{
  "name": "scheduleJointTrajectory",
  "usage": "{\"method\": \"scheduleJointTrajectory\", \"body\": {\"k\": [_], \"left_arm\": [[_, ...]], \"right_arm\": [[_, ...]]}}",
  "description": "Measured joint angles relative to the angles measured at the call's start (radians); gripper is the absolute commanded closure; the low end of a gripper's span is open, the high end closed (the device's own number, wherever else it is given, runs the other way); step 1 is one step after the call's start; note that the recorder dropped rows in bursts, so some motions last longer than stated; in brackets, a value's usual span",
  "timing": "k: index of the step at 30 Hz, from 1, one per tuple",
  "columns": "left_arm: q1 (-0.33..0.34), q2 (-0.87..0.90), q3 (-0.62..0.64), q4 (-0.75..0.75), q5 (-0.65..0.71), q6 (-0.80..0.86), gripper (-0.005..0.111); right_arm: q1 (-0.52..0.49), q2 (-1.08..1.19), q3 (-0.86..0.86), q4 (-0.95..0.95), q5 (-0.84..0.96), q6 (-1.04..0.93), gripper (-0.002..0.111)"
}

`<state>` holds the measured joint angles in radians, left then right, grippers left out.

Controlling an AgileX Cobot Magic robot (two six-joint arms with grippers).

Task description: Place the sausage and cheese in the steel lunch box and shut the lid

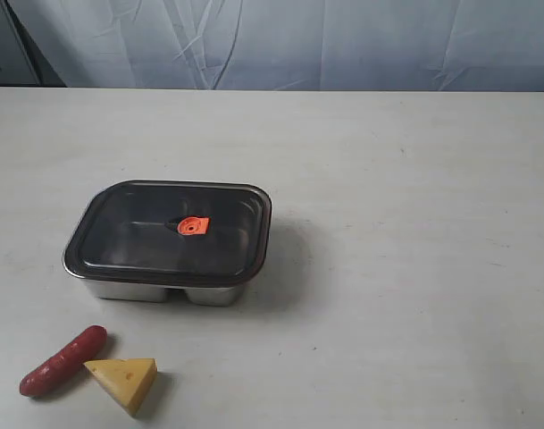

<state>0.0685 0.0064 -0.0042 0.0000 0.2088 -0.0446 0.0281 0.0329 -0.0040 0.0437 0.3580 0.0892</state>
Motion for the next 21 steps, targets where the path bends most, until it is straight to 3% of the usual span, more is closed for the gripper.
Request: {"method": "scheduleJointTrajectory", "body": {"k": [14,21], "left_arm": [[0.000,0.000,0.000,0.000,0.000,0.000,0.107],[0.000,0.000,0.000,0.000,0.000,0.000,0.107]], "right_arm": [[0.000,0.000,0.000,-0.030,-0.016,-0.001,0.108],[0.000,0.000,0.002,-0.044,-0.341,-0.001,0.108]]}}
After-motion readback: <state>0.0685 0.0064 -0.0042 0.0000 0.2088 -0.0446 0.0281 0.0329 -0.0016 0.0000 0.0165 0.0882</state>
